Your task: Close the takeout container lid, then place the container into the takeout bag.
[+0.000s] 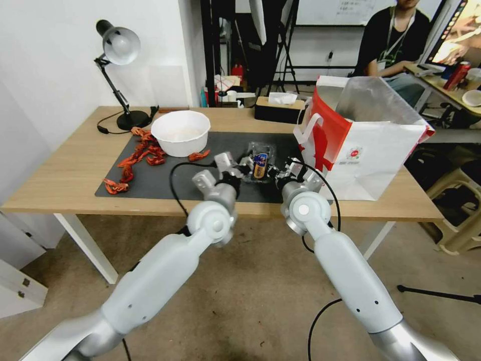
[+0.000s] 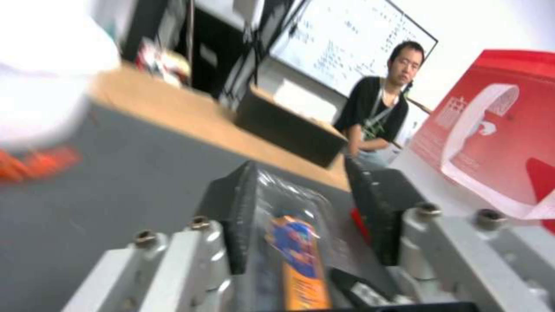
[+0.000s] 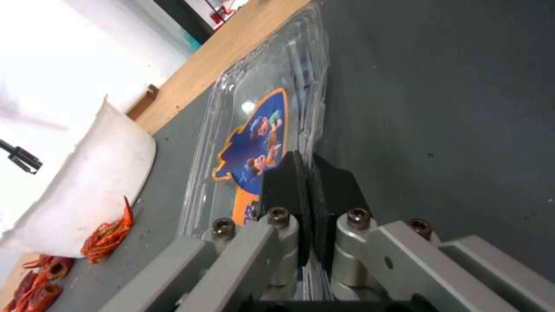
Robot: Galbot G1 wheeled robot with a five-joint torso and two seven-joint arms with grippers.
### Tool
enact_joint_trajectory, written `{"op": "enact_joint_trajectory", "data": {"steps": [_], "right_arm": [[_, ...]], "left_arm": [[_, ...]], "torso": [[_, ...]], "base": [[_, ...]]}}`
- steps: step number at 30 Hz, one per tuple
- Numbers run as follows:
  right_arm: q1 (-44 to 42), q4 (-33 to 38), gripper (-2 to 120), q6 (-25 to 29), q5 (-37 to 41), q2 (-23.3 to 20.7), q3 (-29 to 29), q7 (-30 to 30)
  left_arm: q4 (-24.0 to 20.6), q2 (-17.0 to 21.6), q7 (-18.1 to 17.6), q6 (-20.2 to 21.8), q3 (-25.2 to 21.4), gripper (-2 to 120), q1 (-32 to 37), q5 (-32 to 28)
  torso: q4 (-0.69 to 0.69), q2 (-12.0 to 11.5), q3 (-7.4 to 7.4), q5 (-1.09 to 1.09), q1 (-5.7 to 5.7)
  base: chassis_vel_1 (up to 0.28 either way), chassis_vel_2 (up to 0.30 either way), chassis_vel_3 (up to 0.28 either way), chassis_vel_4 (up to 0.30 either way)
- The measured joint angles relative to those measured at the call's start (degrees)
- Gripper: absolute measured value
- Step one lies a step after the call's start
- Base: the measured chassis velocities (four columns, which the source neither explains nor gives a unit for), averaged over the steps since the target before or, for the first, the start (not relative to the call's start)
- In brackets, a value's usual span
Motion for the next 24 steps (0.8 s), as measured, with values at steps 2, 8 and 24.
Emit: {"op": "enact_joint_trajectory", "data": {"steps": [2,8,24], "right_arm": [[-0.01,0.04,0,0.01,-0.15,0.12,-0.01,0.02],[-0.11,0.04,0,0.05,-0.55,0.25,-0.02,0.03],[-0.84,0.57,0,0.12,-1.06,0.22,0.38,-0.36]], "left_arm": [[-1.44,1.62,1.03,0.15,-1.72,52,2.41,4.69],[-4.19,4.01,2.37,0.67,-5.22,69,7.05,12.60],[-12.64,6.72,3.51,1.56,-21.88,100,28.01,34.10]], "torso": [[0.01,0.00,0.00,0.00,0.00],[0.01,0.00,0.00,0.00,0.00],[0.03,0.01,0.00,0.01,0.00]], "base": [[0.000,0.000,0.000,0.000],[0.000,0.000,0.000,0.000],[0.000,0.000,0.000,0.000]]}}
